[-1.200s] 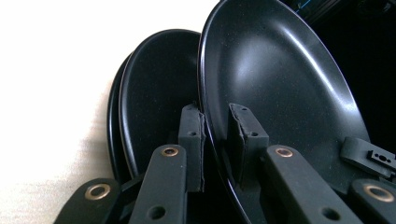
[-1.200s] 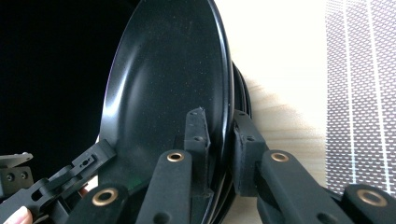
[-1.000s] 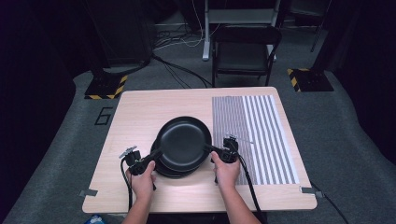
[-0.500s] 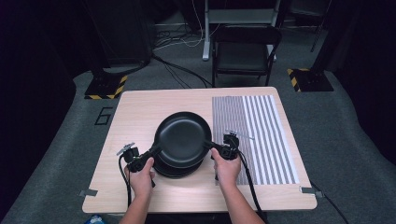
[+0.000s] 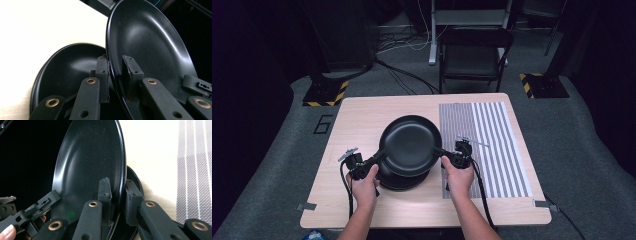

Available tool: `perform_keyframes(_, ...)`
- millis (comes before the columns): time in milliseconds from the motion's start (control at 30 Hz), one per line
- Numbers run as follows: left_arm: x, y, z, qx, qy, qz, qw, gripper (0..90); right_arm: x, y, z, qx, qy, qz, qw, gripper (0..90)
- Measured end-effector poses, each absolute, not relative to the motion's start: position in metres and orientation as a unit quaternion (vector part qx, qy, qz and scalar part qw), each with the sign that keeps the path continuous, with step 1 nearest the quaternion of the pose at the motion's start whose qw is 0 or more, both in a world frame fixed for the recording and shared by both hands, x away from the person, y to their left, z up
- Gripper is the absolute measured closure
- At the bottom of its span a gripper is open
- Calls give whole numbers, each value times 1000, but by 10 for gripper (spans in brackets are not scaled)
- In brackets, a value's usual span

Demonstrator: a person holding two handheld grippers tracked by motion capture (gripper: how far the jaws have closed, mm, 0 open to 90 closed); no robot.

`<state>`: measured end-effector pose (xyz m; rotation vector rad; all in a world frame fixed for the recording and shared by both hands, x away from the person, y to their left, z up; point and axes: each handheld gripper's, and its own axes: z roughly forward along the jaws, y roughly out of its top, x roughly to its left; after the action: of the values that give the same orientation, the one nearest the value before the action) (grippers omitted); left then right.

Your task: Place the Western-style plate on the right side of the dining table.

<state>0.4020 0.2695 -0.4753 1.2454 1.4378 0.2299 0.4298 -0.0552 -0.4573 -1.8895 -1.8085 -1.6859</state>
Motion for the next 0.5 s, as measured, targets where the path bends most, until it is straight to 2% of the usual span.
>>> perform_keyframes(500,413,254,-468,543,602,86,579,762,426,-71,-449,-611,-572,-546,2,781)
